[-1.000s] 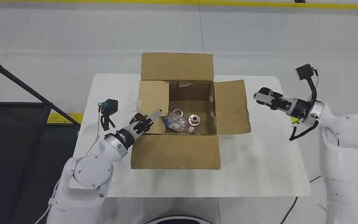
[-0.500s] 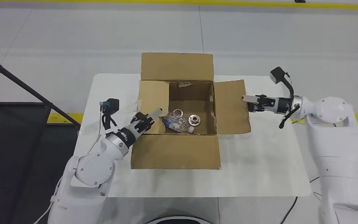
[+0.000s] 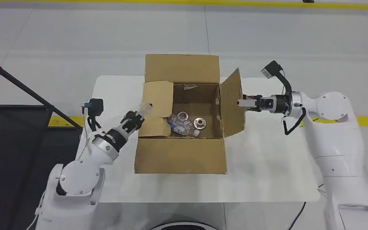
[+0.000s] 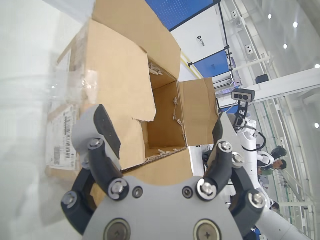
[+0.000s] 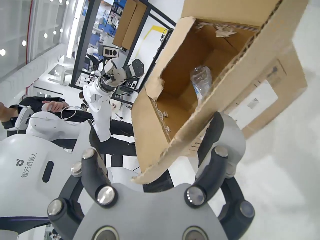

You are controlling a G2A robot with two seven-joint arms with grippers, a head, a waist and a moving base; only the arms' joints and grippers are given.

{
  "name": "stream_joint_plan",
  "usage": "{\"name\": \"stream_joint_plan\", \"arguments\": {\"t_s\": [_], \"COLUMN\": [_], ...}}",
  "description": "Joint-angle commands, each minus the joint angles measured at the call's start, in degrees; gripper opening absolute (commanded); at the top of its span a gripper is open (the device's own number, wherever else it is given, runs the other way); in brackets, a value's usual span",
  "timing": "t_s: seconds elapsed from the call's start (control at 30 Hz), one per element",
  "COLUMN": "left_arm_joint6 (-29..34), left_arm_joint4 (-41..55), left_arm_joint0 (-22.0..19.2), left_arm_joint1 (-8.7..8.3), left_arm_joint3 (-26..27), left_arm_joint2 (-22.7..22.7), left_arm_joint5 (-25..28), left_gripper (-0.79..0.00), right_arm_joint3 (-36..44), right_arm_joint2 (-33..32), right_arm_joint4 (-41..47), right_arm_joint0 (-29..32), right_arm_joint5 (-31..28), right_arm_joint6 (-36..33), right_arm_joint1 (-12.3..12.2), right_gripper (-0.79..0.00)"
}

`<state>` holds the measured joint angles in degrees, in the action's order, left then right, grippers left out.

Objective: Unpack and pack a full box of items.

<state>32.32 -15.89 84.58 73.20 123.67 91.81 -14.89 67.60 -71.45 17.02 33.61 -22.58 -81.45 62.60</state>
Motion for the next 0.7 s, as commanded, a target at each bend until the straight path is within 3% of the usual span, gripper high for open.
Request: {"name": "stream_joint_plan", "arguments": {"t_s": [0.0, 0.33, 0.47, 0.67], "left_arm_joint6": [0.83, 18.61, 26.78, 34.64], "left_arm_joint4": [2.15, 9.06, 9.48, 7.67], "left_arm_joint0": [1.10, 9.55, 12.42, 14.53], "left_arm_joint1": [-0.18, -2.04, -2.85, -3.85], "left_arm_joint3": [0.19, -1.28, -1.67, -0.80], "left_arm_joint2": [2.77, 16.07, 18.26, 17.44], "left_arm_joint5": [0.46, 7.94, 11.61, 16.54], "left_gripper": [0.000, 0.000, 0.000, 0.000], "right_arm_joint3": [1.31, 1.64, 0.33, -1.10], "right_arm_joint2": [1.57, 9.07, 11.92, 14.77], "right_arm_joint4": [0.24, -0.17, -3.10, -7.54], "right_arm_joint0": [-0.32, -2.79, -3.64, -3.96], "right_arm_joint5": [-0.30, -1.35, -1.21, -0.86], "right_arm_joint6": [0.77, 5.70, 9.00, 14.15], "right_arm_joint1": [0.31, 2.07, 2.76, 3.47], "right_gripper": [0.000, 0.000, 0.000, 0.000]}}
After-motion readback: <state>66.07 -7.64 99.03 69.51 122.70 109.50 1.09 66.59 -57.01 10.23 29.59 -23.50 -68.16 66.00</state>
